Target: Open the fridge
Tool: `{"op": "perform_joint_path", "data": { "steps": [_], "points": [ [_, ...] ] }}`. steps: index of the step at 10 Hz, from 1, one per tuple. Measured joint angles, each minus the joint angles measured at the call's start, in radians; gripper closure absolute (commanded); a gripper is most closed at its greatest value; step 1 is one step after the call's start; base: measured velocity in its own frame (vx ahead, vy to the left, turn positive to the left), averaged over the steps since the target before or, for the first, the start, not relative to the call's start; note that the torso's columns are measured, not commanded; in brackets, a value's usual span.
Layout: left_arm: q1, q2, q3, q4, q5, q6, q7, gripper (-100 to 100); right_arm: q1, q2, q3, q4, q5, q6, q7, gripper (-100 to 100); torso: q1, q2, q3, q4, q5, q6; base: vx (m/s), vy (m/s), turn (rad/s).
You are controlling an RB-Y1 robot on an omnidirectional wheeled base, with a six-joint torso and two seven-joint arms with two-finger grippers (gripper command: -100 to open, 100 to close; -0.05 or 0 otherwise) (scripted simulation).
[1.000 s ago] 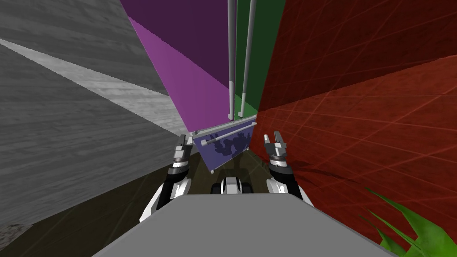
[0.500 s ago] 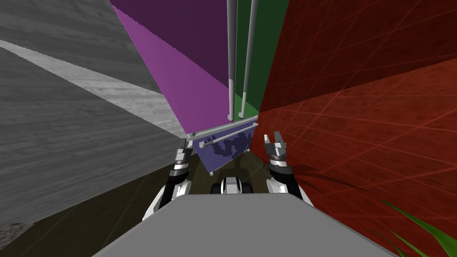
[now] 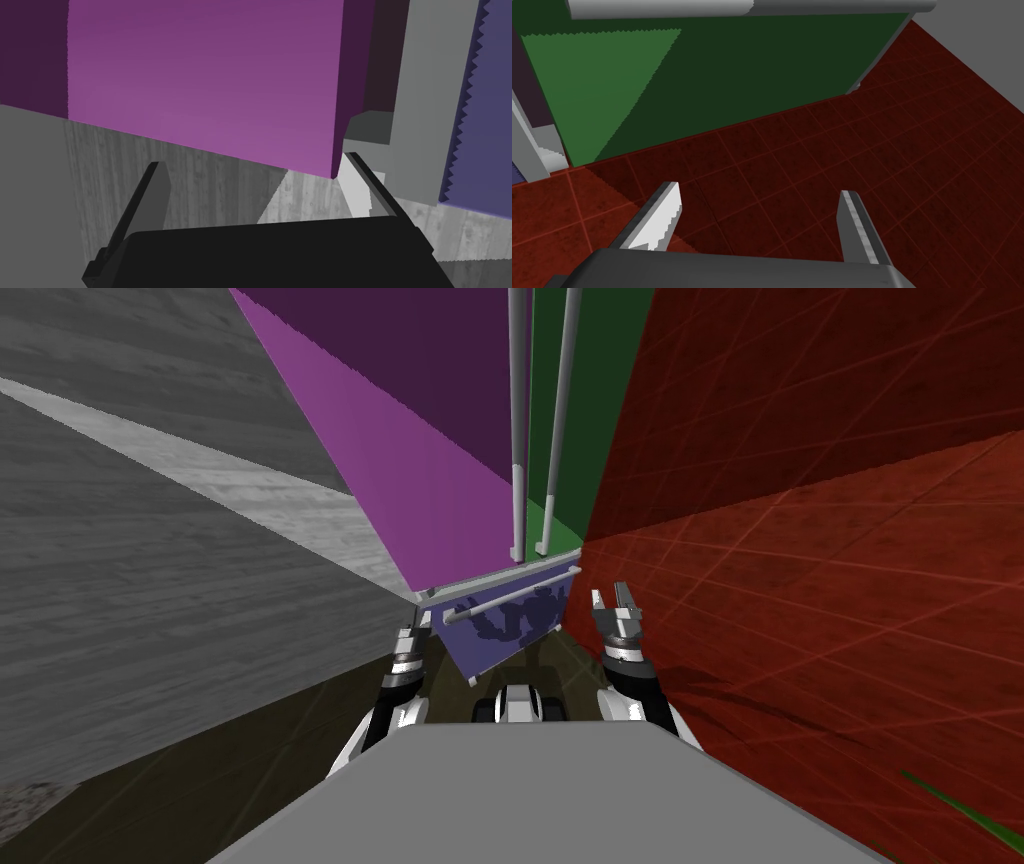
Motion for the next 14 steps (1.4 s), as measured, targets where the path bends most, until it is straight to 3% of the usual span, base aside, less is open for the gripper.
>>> {"op": "perform_joint_path", "data": {
  "steps": [9, 14],
  "points": [
    [-0.014, -0.022, 0.032, 0.256, 0.052, -0.118, 0.045, -100, 0.0, 0.0, 0.0, 0.0, 0.0, 0.0, 0.0, 0, 0.001, 0.003, 0.002, 0.001, 0.0, 0.0, 0.082, -0.04, 0.045],
    [-0.021, -0.054, 0.052, 0.399, 0.082, -0.187, 0.07, -100, 0.0, 0.0, 0.0, 0.0, 0.0, 0.0, 0.0, 0, 0.001, -0.003, -0.001, -0.002, 0.002, 0.003, 0.077, -0.04, 0.042]
  ]
}}
